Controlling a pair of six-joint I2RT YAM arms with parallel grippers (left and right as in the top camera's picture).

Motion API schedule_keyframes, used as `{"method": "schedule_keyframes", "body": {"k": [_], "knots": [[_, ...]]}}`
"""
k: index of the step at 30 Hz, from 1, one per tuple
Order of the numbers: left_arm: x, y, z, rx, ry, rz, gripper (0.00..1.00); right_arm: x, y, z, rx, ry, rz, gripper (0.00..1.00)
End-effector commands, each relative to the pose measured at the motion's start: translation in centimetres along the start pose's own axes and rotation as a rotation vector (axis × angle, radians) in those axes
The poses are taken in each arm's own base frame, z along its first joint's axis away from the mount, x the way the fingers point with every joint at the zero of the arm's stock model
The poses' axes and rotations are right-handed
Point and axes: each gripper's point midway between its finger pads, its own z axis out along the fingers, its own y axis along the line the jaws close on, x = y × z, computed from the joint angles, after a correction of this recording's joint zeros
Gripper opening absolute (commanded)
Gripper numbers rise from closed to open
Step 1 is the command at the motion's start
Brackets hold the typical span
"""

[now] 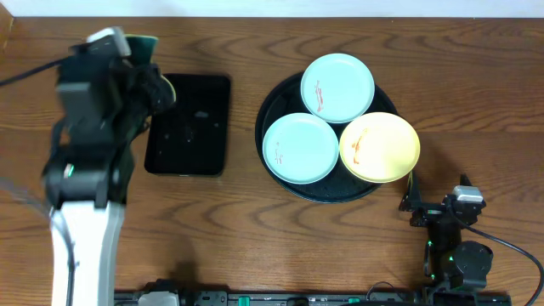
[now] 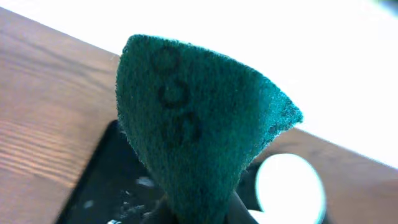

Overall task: Clean dirty plates on tray and stack at the side
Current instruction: 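Carry the sponge with the left gripper onto the lower pale green plate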

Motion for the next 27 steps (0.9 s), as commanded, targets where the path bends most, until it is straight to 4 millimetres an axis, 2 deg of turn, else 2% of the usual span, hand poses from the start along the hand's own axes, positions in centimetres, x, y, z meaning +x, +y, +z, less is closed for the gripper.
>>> {"method": "schedule_keyframes", "body": {"k": [1, 4, 8, 14, 20, 24, 27], "knots": [[1.9, -2.7, -0.2, 0.116, 0.085, -0.102, 0.08, 0.0, -0.4, 0.0, 0.015, -0.002, -0.008, 0.99], [4.8, -5.4, 0.4, 0.204, 0.190, -0.088, 0.07, 0.0, -0.4, 0.0, 0.015, -0.002, -0.008, 0.99], [10.4, -7.5, 2.3, 0.227, 0.365, -0.044, 0.07, 0.0, -0.4, 0.0, 0.015, -0.002, -0.008, 0.99], [20.1, -9.5, 6.2, 0.190, 0.656, 0.040, 0.08, 0.0, -0.4, 0.0, 0.015, -0.002, -0.008, 0.99], [28.4, -10.9, 10.1, 0.169, 0.826, 0.114, 0.07, 0.0, -0.4, 0.0, 0.015, -0.001, -0.008, 0.99], [32.5, -10.9, 10.9, 0.135, 0.914, 0.133, 0.07, 0.0, -0.4, 0.0, 0.015, -0.002, -0.008, 0.99], [34.3, -10.9, 11.2, 0.106, 0.935, 0.149, 0.08, 0.0, -0.4, 0.0, 0.015, -0.002, -0.007, 0.99]]}}
